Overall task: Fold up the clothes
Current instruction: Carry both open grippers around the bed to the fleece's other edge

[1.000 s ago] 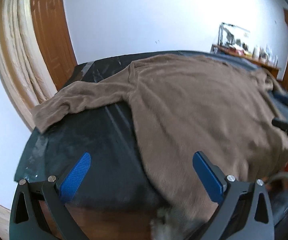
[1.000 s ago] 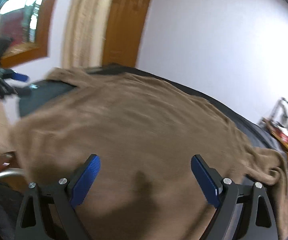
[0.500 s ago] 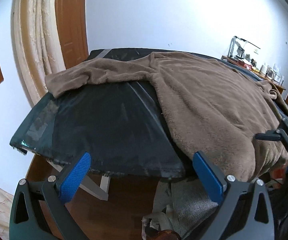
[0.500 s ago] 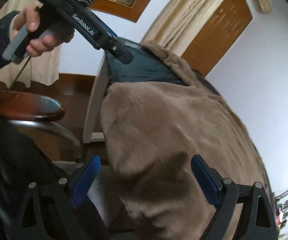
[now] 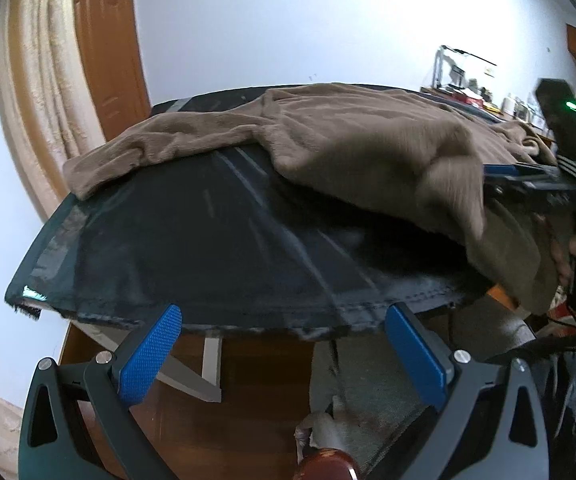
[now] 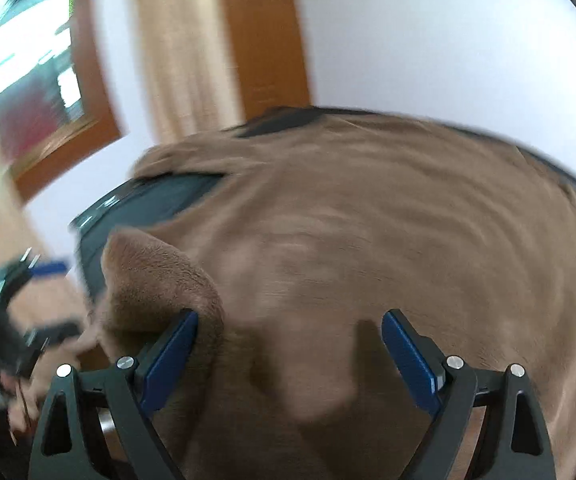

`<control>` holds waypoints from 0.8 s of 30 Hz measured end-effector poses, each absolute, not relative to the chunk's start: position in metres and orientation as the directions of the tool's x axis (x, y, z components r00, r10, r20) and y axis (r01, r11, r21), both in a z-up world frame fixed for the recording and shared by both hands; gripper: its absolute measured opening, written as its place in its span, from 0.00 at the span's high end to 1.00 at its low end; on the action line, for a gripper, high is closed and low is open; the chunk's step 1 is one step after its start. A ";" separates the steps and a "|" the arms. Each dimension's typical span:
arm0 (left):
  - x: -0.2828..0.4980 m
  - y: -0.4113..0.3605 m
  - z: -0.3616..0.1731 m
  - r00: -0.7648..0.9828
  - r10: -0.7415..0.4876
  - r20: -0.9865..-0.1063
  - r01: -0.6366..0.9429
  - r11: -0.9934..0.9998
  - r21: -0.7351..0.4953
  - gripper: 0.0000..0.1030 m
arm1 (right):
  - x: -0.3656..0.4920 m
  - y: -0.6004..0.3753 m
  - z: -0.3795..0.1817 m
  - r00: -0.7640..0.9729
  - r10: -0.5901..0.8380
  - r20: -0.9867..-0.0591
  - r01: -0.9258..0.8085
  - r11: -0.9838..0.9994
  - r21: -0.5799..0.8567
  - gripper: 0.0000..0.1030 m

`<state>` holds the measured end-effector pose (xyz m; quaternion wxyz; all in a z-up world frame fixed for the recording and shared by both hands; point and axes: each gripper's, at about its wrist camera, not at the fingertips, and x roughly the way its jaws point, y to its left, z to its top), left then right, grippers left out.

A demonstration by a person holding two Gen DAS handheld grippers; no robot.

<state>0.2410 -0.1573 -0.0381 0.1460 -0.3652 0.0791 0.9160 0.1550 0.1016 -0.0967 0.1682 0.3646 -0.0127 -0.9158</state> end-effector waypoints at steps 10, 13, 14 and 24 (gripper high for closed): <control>0.236 -0.102 -0.030 -0.721 0.261 -0.642 -0.421 -0.901 0.106 0.01 | 0.147 0.110 -0.102 -0.662 -0.316 -0.679 0.248 -0.948 0.199 0.10; 0.227 -0.086 -0.030 -0.740 0.238 -0.629 -0.425 -0.890 0.163 0.01 | 0.148 0.117 -0.102 -0.664 -0.315 -0.678 0.230 -0.949 0.216 0.10; 0.224 -0.083 -0.030 -0.746 0.234 -0.624 -0.426 -0.887 0.176 0.01 | 0.149 0.118 -0.102 -0.666 -0.311 -0.679 0.226 -0.950 0.214 0.10; 0.236 -0.076 -0.014 -0.751 0.347 -0.562 -0.492 -0.861 0.125 0.01 | 0.151 0.118 -0.103 -0.674 -0.279 -0.684 0.213 -0.960 0.182 0.10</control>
